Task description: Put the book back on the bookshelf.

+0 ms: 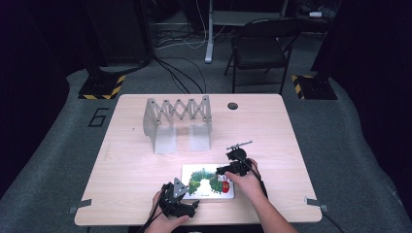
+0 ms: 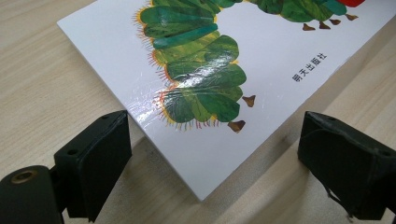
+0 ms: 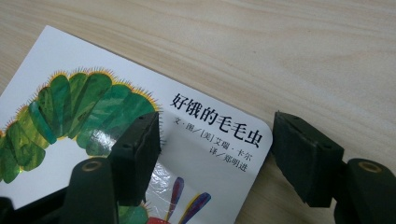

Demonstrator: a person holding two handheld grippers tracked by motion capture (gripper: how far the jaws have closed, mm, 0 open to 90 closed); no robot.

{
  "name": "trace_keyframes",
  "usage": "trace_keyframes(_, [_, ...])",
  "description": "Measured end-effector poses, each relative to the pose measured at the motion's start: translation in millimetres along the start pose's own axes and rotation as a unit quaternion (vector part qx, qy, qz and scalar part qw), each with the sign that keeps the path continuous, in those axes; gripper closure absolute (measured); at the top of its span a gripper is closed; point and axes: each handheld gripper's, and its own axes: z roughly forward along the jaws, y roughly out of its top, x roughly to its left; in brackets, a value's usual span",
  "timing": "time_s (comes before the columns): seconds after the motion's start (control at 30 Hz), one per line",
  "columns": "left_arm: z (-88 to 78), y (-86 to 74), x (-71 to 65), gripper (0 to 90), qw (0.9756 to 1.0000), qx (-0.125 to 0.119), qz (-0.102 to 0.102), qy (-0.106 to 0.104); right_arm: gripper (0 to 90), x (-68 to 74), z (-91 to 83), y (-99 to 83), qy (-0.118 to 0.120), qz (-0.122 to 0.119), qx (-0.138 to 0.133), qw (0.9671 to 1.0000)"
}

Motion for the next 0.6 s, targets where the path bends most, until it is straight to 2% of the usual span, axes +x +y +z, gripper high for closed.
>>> trace_keyframes(0.6, [1.7, 0.1, -1.7, 5.7, 1.0000, 0.001, 0.001, 0.003, 32.8, 2.2, -13.0, 1.9, 0.006, -0.001, -0.014, 0.9999])
